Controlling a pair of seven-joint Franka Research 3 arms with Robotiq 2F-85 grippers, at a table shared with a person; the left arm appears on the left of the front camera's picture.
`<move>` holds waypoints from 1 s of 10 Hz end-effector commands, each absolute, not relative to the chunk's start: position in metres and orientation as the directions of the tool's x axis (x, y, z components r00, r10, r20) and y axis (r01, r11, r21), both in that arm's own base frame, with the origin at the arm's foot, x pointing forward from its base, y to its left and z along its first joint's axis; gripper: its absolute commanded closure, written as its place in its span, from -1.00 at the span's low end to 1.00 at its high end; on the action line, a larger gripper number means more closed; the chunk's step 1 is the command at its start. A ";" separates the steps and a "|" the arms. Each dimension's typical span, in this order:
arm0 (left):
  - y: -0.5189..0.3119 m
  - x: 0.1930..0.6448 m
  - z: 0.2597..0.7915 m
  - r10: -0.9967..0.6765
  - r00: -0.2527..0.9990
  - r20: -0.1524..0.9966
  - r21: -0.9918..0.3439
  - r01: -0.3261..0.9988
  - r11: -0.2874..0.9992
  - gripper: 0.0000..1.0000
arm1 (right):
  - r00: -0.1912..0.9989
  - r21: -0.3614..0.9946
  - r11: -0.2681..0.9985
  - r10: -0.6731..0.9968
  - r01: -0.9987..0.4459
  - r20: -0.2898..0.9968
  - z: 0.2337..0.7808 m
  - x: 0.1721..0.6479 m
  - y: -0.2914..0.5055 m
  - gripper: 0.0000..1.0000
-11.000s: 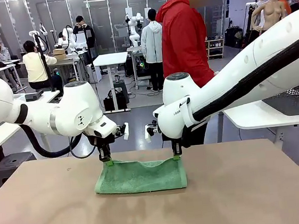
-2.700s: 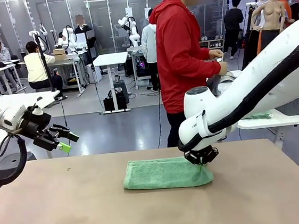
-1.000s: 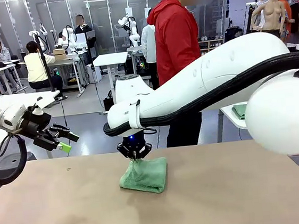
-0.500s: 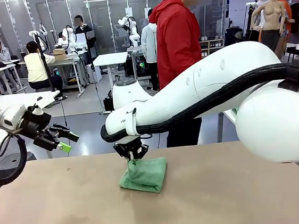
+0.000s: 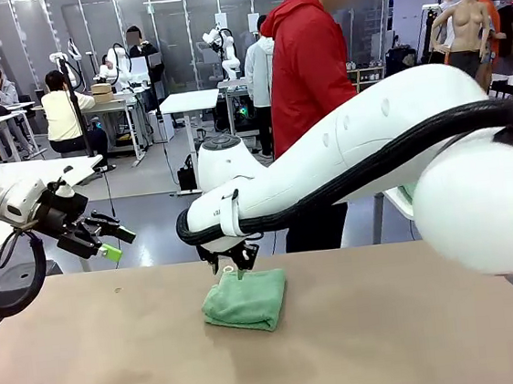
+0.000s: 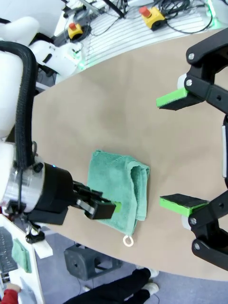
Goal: Fold the towels and place them in the basket.
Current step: When a person lays out a Towel with hook on the table, fold it in half twice.
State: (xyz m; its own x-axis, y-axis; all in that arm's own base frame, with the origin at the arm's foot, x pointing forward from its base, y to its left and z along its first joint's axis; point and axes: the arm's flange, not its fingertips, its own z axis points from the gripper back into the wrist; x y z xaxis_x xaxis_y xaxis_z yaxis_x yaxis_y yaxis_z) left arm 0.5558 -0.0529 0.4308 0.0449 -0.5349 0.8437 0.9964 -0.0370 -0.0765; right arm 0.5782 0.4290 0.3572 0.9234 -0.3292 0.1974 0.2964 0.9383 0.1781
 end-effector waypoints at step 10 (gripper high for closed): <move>-0.053 0.556 0.432 -0.549 0.036 0.835 -0.073 0.996 -0.045 -0.79 | 0.999 0.225 0.973 -0.050 0.052 -0.016 0.384 0.514 0.261 -0.72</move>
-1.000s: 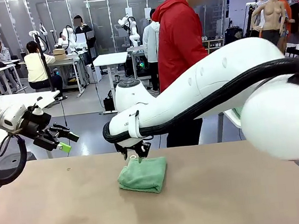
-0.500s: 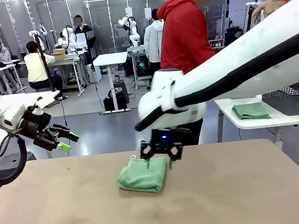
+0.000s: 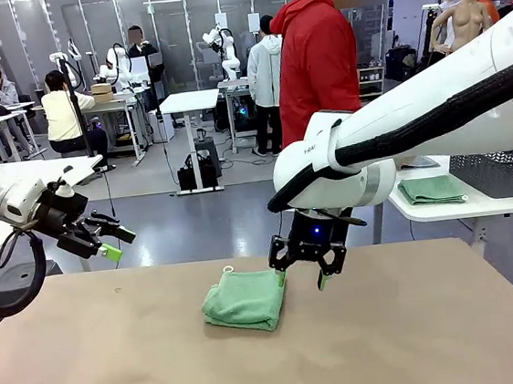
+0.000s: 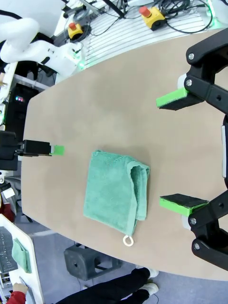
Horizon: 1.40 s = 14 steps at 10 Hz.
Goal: Fold the towels and place them in the basket.
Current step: When a person lays out a Towel with hook on the table, fold it in half twice, then place the folded Towel with hook on the right side of the table.
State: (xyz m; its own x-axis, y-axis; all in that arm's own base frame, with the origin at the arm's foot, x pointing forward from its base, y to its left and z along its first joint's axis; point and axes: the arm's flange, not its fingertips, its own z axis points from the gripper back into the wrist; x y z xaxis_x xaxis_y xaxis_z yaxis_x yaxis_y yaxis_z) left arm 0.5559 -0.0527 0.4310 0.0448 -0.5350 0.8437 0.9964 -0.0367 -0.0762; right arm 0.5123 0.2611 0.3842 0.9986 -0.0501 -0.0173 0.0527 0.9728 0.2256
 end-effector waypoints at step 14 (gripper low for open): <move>-0.053 0.556 0.432 -0.549 0.036 0.835 -0.073 0.996 -0.045 -0.79 | 0.998 0.276 0.960 -0.059 0.054 0.010 0.377 0.513 0.266 -0.72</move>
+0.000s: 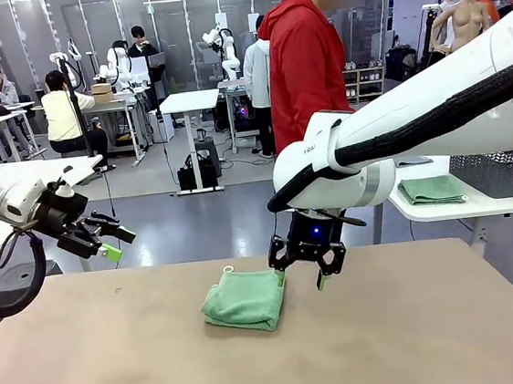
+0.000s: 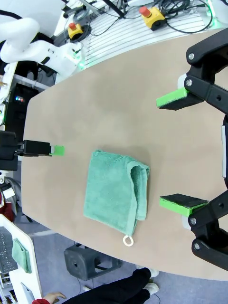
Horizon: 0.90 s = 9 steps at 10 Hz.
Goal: Fold the towels and place them in the basket.
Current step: Place the folded Towel with hook on the right side of the table.
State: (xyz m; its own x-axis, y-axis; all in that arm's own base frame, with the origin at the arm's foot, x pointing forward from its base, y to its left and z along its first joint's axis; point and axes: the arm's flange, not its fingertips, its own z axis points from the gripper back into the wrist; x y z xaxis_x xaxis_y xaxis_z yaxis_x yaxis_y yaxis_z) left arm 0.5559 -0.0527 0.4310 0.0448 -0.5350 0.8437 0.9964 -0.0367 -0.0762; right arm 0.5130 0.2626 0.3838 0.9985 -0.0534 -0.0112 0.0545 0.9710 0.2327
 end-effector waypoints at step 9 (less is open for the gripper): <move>-0.053 0.556 0.432 -0.549 0.036 0.835 -0.073 0.996 -0.045 -0.79 | 0.902 0.351 0.881 -0.394 0.316 0.177 0.312 0.527 0.307 -0.72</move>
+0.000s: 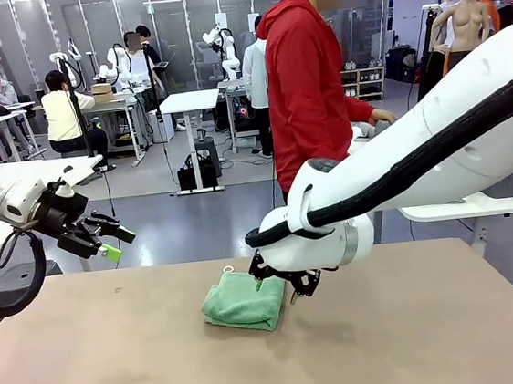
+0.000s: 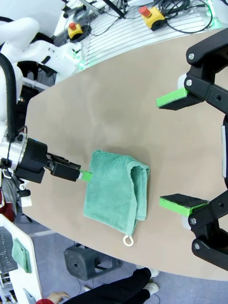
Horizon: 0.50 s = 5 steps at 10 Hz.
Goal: Fold the towels and place them in the basket.
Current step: Place the folded Towel with hook on the right side of the table.
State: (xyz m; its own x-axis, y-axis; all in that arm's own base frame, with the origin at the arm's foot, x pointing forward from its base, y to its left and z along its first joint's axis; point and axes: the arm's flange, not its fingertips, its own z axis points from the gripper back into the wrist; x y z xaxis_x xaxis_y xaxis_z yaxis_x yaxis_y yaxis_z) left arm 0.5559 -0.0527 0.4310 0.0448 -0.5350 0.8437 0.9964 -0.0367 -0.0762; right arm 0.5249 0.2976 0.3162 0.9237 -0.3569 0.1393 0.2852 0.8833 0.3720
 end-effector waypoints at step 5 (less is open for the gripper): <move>-0.053 0.556 0.432 -0.549 0.036 0.835 -0.073 0.996 -0.045 -0.79 | 0.907 0.362 0.885 -0.376 0.292 0.187 0.294 0.542 0.310 -0.72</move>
